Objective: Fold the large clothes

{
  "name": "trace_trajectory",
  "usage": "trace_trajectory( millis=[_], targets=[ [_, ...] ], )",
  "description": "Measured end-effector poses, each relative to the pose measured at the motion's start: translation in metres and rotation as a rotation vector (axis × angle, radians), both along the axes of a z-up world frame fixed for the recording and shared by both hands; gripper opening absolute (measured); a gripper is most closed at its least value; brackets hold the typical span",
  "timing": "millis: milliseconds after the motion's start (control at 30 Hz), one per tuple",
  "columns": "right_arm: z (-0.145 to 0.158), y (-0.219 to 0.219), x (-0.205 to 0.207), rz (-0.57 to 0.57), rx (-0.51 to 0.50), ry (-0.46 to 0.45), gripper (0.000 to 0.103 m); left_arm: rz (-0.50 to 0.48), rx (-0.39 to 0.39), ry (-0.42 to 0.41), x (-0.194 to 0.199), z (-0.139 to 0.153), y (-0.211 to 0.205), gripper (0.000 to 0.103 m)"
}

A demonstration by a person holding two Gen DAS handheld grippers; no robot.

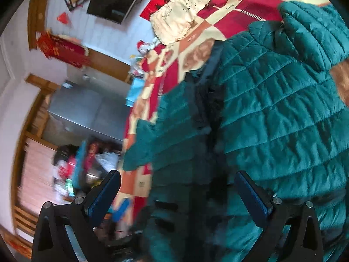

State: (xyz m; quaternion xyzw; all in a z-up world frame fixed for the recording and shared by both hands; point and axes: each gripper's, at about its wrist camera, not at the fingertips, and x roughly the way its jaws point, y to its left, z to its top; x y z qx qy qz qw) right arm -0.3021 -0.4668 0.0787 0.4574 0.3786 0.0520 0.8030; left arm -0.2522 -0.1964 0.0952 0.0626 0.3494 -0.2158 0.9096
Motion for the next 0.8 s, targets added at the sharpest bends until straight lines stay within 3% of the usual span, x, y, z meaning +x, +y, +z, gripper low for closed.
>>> trace_trajectory(
  millis=[400, 800],
  targets=[
    [-0.007, -0.026, 0.009, -0.072, -0.613, 0.107, 0.103, 0.012, -0.006, 0.012, 0.012, -0.007, -0.004, 0.102],
    [0.005, -0.002, -0.012, -0.136, -0.717, 0.109, 0.103, 0.023, 0.001, 0.018, 0.023, -0.009, -0.008, 0.102]
  ],
)
